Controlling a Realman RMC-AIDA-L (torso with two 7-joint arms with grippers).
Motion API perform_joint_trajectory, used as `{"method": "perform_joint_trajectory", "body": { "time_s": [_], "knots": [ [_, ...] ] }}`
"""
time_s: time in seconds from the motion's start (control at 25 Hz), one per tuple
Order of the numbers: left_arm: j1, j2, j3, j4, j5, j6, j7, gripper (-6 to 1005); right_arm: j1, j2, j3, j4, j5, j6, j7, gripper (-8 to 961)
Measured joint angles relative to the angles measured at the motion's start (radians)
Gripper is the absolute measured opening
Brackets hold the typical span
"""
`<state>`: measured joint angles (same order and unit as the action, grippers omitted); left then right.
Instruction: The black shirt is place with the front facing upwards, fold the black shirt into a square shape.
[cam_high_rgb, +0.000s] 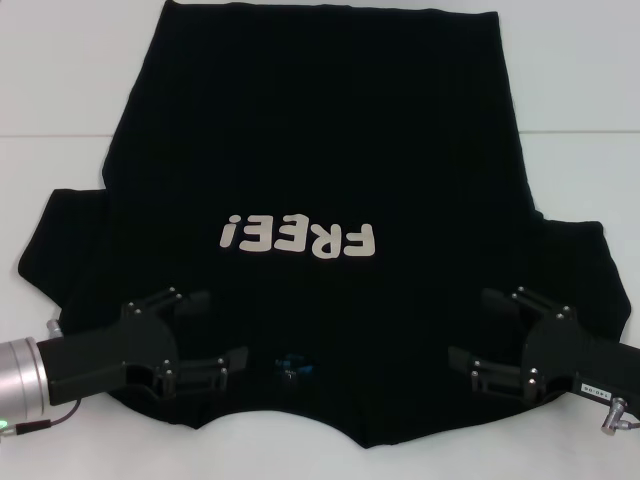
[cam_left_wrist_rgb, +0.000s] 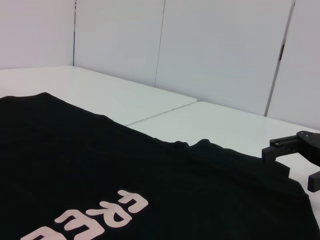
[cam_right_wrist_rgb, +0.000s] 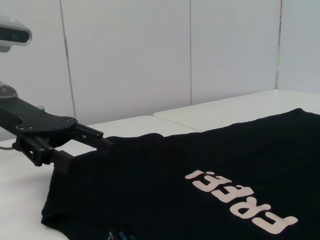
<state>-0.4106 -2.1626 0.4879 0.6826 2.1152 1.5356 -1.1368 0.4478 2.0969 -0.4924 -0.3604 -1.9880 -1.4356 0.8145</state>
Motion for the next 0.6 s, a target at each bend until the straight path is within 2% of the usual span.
{"method": "perform_joint_trajectory", "body": {
  "time_s": [0.36,0.52,0.6],
  "knots": [
    [0.003,0.000,-0.002,0.000,0.000,0.000,-0.026,948,0.002,0.000,0.000,0.000,0.004,-0.001,0.000,942],
    [-0.010,0.008,-0.036,0.001,-0.008,-0.001,-0.211,947,0.003,0.000,0.000,0.000,0.011,-0.003,0.000,941],
    [-0.023,0.027,-0.055,0.003,-0.013,-0.003,-0.372,947,0.003,0.000,0.000,0.000,0.013,-0.003,0.001,941]
  ]
}}
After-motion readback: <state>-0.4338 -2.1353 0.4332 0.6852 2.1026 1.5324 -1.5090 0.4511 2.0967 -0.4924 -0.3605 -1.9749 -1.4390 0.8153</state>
